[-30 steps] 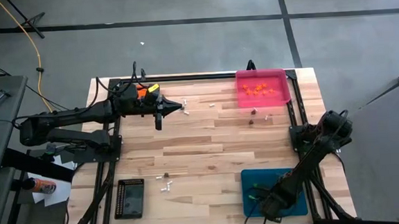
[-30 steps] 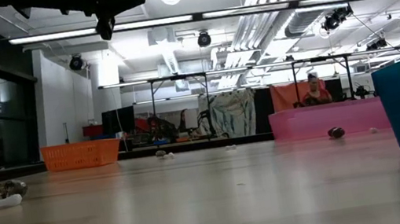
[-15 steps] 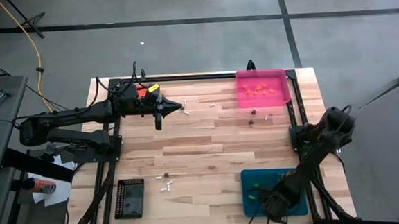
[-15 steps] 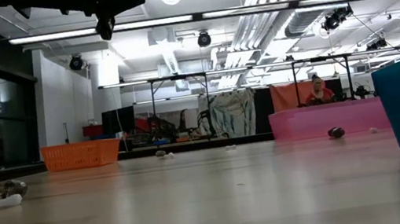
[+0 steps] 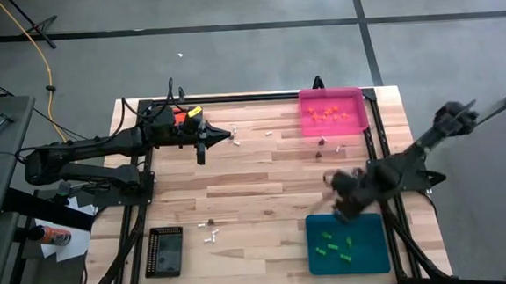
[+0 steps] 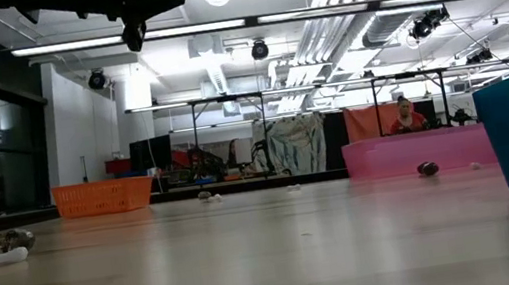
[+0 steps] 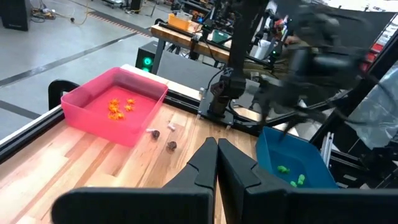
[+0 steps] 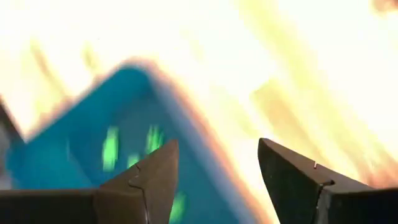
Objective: Sort Halloween decoration
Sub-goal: Put the black skull toy into the orange bin
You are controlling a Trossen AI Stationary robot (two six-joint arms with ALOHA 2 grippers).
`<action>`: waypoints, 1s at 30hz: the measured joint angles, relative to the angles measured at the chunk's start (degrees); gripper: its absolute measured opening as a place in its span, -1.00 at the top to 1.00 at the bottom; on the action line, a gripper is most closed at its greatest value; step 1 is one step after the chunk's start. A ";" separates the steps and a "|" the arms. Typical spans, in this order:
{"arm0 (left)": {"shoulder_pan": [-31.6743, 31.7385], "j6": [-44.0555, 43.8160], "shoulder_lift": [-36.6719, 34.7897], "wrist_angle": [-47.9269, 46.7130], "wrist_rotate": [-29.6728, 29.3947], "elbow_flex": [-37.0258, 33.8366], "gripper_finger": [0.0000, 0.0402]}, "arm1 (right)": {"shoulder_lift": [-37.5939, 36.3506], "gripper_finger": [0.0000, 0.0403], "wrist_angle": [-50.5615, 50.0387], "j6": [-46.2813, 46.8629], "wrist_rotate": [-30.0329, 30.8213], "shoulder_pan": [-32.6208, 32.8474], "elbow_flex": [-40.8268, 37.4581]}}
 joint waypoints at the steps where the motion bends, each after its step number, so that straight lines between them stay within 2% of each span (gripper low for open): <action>1: 0.00 -0.06 -0.02 -0.02 0.00 0.00 1.00 | -2.24 -0.05 2.98 0.07 0.78 -3.06 -3.08; 6: 0.00 -1.46 -0.01 0.00 0.00 0.00 1.00 | -10.20 -0.05 19.05 9.65 -2.41 -20.54 -16.58; 9: 0.00 -1.97 0.00 0.00 0.00 0.00 1.00 | -11.20 -0.05 26.99 14.99 -6.59 -29.07 -21.25; 11: 0.00 -1.96 -0.01 0.03 0.00 0.00 1.00 | -10.76 -0.05 29.91 15.58 -6.78 -33.00 -22.40; 15: 0.00 -1.98 -0.02 0.03 0.00 0.00 1.00 | -7.11 -0.05 27.62 15.27 -4.19 -39.23 -21.71; 20: 0.00 -1.98 0.00 0.03 0.00 0.00 1.00 | 1.38 -0.05 22.62 8.87 -3.84 -44.99 -16.43; 25: 0.00 -1.96 0.00 -0.29 0.00 0.00 1.00 | 11.39 -0.05 12.71 1.96 -3.05 -47.90 -9.34; 30: 0.00 -1.93 0.00 -0.65 0.00 0.00 1.00 | 18.19 -0.05 12.37 -0.83 -3.63 -49.40 -5.67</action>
